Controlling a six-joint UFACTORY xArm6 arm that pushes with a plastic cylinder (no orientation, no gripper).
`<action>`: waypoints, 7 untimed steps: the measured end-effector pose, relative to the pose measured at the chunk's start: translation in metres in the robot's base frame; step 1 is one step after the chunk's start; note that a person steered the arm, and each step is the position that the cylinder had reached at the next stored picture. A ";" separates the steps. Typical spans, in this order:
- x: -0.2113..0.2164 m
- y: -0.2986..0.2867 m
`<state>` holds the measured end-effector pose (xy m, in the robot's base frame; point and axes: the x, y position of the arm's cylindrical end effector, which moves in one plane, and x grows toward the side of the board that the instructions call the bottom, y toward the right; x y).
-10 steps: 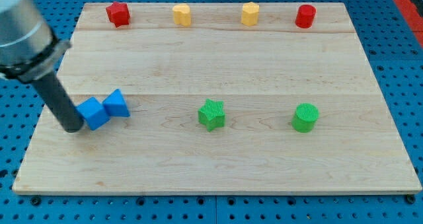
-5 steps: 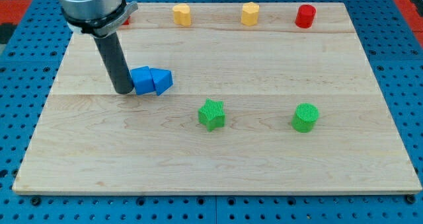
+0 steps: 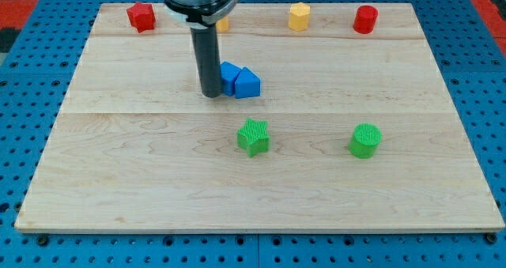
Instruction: Move the blue blocks to the center right
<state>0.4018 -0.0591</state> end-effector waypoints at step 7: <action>0.013 0.133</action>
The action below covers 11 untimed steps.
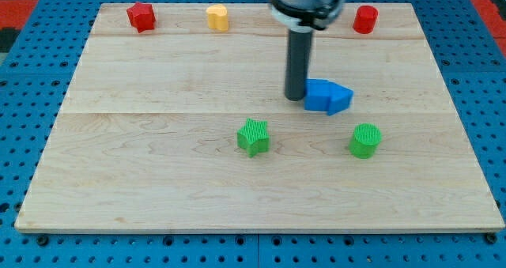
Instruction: Move the blue blocks to the center right
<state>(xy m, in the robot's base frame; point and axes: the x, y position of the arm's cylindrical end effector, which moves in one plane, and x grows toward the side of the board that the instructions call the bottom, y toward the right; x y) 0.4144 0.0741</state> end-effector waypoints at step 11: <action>0.021 0.270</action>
